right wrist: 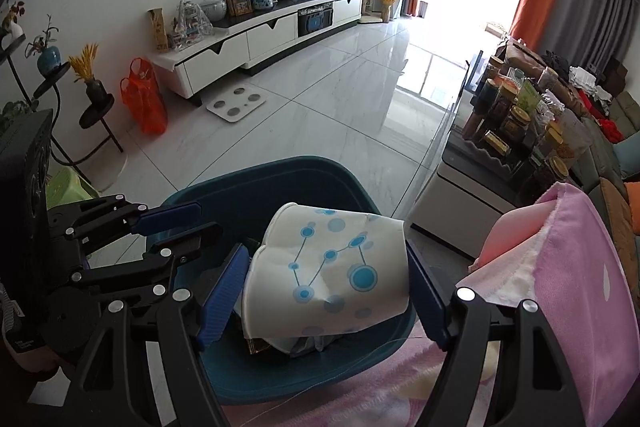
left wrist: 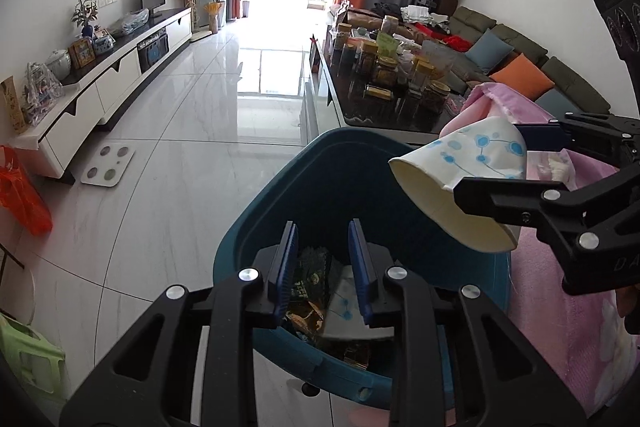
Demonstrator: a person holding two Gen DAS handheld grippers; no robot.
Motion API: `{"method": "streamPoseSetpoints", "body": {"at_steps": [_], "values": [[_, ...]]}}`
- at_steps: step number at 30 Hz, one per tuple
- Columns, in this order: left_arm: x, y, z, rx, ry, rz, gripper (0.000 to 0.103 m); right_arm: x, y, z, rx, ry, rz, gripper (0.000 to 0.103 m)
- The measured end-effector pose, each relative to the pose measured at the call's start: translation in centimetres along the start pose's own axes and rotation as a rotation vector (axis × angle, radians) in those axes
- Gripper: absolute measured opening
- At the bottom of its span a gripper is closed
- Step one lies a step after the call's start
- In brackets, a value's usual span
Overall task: Collect trash
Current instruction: 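Open both tools to drop the cups into the teal bin, then move both tools back over the table toward the tissue and orange peel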
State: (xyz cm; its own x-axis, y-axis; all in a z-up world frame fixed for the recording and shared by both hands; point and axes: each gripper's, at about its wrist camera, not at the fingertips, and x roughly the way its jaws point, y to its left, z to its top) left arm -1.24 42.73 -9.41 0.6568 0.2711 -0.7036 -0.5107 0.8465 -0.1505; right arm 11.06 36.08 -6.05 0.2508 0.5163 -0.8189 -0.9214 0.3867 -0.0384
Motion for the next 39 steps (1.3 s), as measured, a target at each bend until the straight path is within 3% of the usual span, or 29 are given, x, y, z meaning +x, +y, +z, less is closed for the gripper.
{"method": "streamPoseSetpoints", "body": {"at_steps": [8,12,18,19,23,28,39], "values": [[-0.4,-0.5,0.1,0.004,-0.017,0.007,0.032,1.8,0.3,0.0,-0.007,0.056,-0.002,0.075],[-1.5,-0.4,0.0,0.001,-0.036,0.027,0.039,1.7,0.3,0.0,0.000,0.051,0.002,0.080],[-3.7,0.3,0.8,-0.006,-0.078,0.062,0.058,0.2,-0.3,0.4,0.011,-0.017,-0.016,0.087],[-4.2,0.3,1.0,-0.007,-0.085,0.068,0.066,-0.2,-0.4,0.4,0.016,-0.032,-0.016,0.089],[-5.8,-0.3,1.7,0.000,-0.123,0.078,0.081,-2.0,-1.1,0.9,0.032,-0.095,-0.022,0.096],[-7.8,-1.6,2.7,0.020,-0.167,0.083,0.093,-4.2,-2.0,1.0,0.051,-0.154,-0.037,0.096],[-12.1,-5.7,4.4,0.078,-0.242,0.064,0.097,-8.8,-5.5,-1.4,0.129,-0.233,-0.112,0.096]]}}
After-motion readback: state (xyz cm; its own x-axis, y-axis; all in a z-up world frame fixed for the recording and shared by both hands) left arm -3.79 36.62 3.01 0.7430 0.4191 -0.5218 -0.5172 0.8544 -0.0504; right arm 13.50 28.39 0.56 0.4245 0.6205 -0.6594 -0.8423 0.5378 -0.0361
